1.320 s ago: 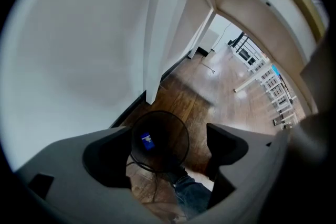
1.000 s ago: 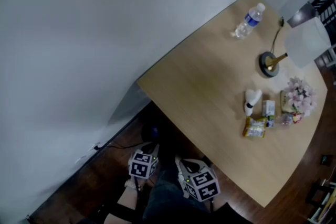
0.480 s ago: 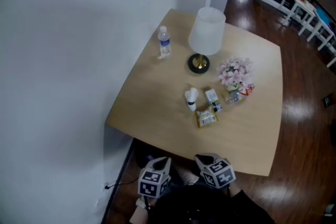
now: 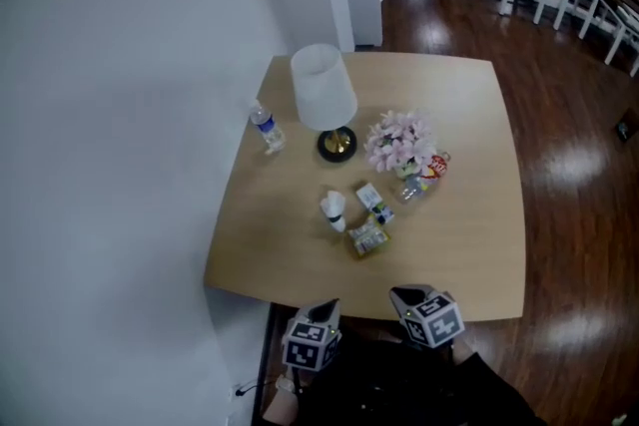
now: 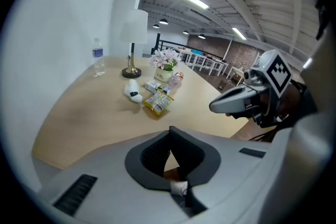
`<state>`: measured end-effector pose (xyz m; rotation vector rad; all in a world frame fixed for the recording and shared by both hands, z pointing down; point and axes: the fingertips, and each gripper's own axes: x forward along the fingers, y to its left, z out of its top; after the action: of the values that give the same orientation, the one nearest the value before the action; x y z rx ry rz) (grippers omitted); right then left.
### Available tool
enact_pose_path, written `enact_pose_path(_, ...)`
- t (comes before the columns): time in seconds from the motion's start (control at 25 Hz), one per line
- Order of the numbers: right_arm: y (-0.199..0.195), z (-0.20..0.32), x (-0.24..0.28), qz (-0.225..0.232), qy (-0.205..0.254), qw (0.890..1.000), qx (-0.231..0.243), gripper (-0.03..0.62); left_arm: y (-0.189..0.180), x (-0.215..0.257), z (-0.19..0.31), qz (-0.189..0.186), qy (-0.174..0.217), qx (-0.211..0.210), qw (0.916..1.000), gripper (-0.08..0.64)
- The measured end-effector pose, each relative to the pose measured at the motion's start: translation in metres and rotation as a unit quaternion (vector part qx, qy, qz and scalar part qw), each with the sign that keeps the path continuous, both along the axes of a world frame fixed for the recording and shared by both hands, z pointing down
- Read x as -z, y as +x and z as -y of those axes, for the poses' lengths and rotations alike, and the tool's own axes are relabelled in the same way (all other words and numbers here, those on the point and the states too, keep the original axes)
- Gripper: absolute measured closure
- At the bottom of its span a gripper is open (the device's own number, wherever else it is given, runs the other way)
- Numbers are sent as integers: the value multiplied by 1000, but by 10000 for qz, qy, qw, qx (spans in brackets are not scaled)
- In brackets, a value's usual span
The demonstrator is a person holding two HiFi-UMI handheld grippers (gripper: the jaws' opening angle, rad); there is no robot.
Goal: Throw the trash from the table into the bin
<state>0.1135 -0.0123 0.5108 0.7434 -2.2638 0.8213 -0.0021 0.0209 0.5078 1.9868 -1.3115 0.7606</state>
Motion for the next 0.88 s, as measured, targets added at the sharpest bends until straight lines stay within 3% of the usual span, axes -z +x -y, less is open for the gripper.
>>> enact_pose_path(0.16, 12, 13, -1, 34, 0, 10000, -40, 586, 23, -11, 18, 216, -129, -350, 9991, 552)
enact_pose_path(0.28, 24, 20, -7, 40, -49, 9999, -106, 586, 36, -22, 37, 382, -202, -620, 9971, 463)
enact_pose_path(0.44, 45, 31, -10, 46, -77, 9996, -273, 586, 50, -39, 78, 843, -136, -1077, 9905, 182)
enact_pose_path(0.48, 51, 33, -12, 41, -88, 9994, -321, 586, 52, -45, 90, 999, -130, -1231, 9873, 147)
enact_pose_path(0.72, 82, 44, -22, 15, -189, 9985, -510, 586, 51, -84, 161, 1953, -281, -2014, 9594, 140)
enact_pose_path(0.88, 99, 50, -25, 0, -217, 9981, -582, 586, 54, -105, 181, 2043, -636, -2286, 9497, 141)
